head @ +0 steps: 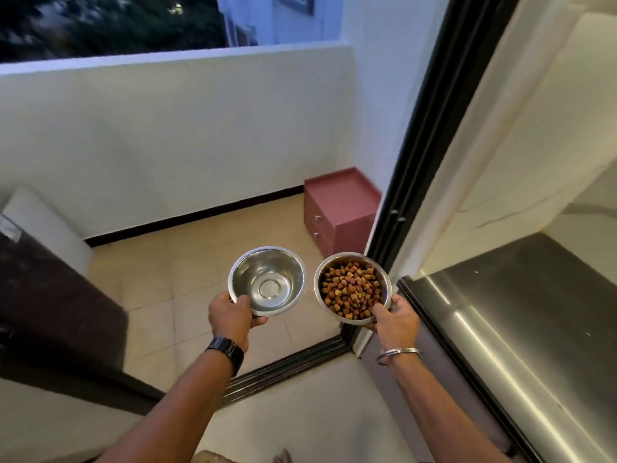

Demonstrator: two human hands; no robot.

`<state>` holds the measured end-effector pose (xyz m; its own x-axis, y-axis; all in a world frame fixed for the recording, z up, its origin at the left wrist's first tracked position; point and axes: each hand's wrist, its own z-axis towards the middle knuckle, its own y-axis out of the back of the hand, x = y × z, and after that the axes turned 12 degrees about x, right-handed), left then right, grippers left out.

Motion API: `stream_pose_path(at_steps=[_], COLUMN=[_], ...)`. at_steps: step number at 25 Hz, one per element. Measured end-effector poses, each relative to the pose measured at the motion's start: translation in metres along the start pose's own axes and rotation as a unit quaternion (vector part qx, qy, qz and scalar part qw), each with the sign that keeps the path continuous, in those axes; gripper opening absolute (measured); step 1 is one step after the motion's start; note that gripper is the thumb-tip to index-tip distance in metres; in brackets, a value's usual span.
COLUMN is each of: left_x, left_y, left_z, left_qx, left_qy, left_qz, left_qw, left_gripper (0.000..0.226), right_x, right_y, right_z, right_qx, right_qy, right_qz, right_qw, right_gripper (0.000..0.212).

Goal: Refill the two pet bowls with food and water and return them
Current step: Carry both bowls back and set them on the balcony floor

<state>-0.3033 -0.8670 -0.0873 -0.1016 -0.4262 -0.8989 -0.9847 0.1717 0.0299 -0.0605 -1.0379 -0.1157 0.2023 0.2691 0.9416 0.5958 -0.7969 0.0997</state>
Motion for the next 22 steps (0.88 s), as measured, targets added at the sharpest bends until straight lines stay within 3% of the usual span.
stream_pose_path(at_steps=[10,22], left_x=[-0.041,-0.105], left_y=[0.044,0.016], left_z=[0.091,0.208], left_qx=[-0.094,-0.187], left_qy=[0.003,-0.009], left_qz=[-0.039,-0.096], left_qw=[0.995,0.978], left_gripper=[0.023,0.025], right_x=[0.05,0.124], right_y=[-0.131,-0.242], right_z=[0.088,0.23], right_qx=[0.104,0.197], right_qy=[0.003,0.02], right_qz=[0.012,-0.021], right_qw=[0.994,0.98], right_gripper=[0.032,0.03])
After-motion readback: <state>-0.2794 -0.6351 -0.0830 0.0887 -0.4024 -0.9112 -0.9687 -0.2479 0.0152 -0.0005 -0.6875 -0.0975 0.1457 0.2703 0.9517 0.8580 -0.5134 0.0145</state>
